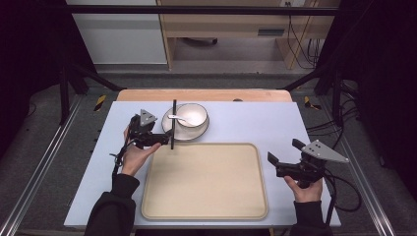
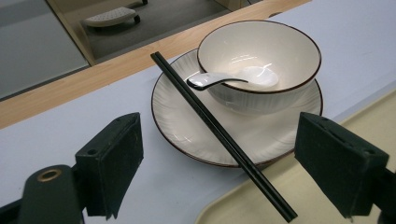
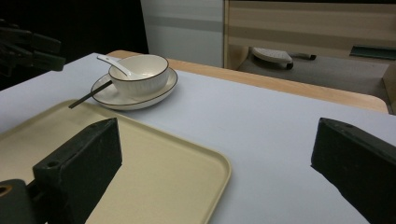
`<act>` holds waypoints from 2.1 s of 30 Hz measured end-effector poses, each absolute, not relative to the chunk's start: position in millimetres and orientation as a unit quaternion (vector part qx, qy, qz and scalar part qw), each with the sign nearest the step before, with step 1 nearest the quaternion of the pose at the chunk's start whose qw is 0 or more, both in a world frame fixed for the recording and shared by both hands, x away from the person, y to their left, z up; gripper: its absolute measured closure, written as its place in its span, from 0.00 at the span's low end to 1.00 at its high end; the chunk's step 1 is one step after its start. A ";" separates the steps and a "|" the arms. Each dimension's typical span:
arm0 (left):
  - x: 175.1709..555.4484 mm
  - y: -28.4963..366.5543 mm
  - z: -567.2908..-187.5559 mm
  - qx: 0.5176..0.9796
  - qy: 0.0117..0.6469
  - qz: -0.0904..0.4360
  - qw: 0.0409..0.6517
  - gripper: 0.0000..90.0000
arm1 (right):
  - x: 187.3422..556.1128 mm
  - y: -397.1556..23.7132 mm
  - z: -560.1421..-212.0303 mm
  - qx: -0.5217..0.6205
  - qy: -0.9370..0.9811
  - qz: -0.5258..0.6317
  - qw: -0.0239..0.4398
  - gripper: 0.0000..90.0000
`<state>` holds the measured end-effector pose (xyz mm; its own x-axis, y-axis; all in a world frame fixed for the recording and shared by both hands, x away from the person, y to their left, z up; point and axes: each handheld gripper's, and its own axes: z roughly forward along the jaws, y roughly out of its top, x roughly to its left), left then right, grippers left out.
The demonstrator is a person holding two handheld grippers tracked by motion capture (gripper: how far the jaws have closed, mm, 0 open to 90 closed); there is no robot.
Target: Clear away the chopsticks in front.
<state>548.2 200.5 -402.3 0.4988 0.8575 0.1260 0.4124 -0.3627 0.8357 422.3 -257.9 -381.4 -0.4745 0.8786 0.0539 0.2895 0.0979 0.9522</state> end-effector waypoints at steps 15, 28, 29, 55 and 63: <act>575.5 196.9 -429.0 0.781 0.433 0.265 0.363 0.25 | 423.5 -257.1 -382.7 0.429 0.686 0.515 0.283 0.02; 589.3 193.6 -444.6 0.788 0.444 0.258 0.339 0.37 | 424.5 -254.9 -384.3 0.431 0.690 0.511 0.279 0.02; 589.4 192.9 -445.0 0.789 0.442 0.259 0.339 0.37 | 424.5 -254.9 -384.3 0.431 0.690 0.511 0.279 0.02; 599.6 180.2 -453.7 0.786 0.462 0.243 0.331 0.80 | 424.9 -255.2 -384.7 0.431 0.692 0.509 0.277 0.02; 600.6 181.8 -453.2 0.783 0.467 0.246 0.331 0.84 | 424.3 -255.1 -384.0 0.432 0.690 0.511 0.274 0.03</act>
<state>600.6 181.8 -453.2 0.4438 0.8930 0.0752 0.5679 -0.3452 0.7472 424.3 -255.1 -384.0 -0.4761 0.8771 0.0632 0.3158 0.1034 0.9432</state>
